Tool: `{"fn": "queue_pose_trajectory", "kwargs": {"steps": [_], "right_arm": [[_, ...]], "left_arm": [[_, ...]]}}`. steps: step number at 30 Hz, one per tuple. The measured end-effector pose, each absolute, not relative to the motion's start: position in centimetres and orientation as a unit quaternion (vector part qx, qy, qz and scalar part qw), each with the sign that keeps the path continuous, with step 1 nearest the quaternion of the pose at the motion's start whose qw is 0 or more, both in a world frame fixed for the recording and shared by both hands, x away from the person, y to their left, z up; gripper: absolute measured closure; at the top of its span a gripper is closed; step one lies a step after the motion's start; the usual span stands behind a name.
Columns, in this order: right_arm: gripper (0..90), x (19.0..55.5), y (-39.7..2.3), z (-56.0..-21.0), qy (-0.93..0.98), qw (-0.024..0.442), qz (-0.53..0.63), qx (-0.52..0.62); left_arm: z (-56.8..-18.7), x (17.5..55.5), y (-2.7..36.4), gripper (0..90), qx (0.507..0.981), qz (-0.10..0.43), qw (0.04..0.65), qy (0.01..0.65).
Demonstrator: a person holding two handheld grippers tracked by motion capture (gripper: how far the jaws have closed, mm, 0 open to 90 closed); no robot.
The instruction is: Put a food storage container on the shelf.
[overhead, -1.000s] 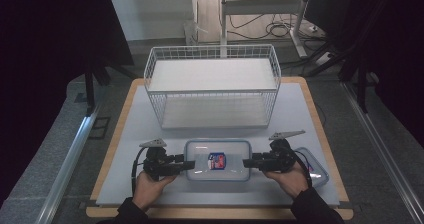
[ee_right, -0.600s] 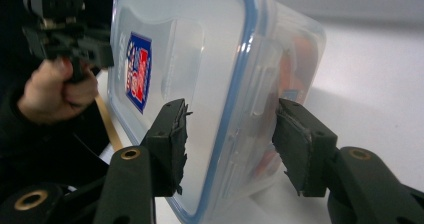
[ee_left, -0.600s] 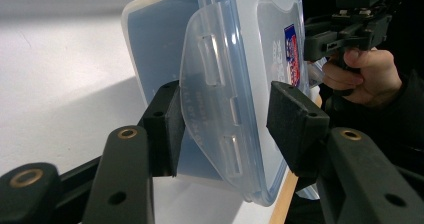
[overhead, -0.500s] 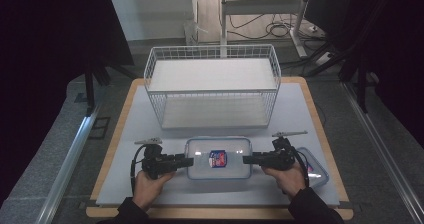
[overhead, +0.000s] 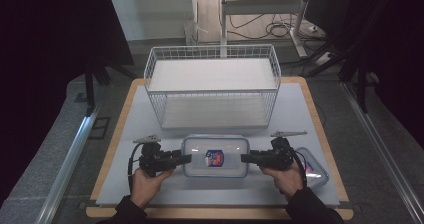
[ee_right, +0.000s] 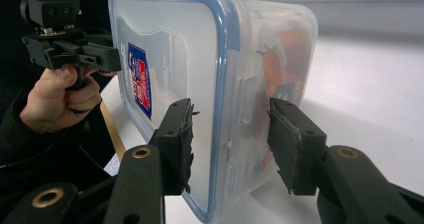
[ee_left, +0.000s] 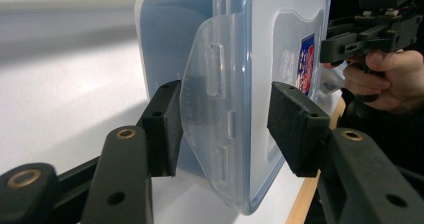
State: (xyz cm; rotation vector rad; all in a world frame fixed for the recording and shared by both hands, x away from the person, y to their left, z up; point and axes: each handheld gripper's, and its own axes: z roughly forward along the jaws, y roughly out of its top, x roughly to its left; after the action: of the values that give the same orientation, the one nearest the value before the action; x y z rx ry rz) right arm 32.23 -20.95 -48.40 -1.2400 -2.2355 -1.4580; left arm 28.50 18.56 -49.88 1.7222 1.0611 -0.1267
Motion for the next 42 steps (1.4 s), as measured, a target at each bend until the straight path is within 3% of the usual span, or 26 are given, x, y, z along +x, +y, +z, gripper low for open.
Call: {"fn": "queue_pose_trajectory", "kwargs": {"steps": [18, 42], "right_arm": [[53.9, 33.5, -20.2, -43.5, -0.761, 0.057, -0.517, -0.387], [53.2, 36.3, -19.8, -38.2, -0.746, 0.047, -0.543, -0.382]], "left_arm": [[-45.4, 29.4, 19.2, 49.8, 0.719, -0.018, 0.550, 0.425], [-39.7, 31.7, 19.9, 51.8, 0.714, -0.007, 0.567, 0.412]]}}
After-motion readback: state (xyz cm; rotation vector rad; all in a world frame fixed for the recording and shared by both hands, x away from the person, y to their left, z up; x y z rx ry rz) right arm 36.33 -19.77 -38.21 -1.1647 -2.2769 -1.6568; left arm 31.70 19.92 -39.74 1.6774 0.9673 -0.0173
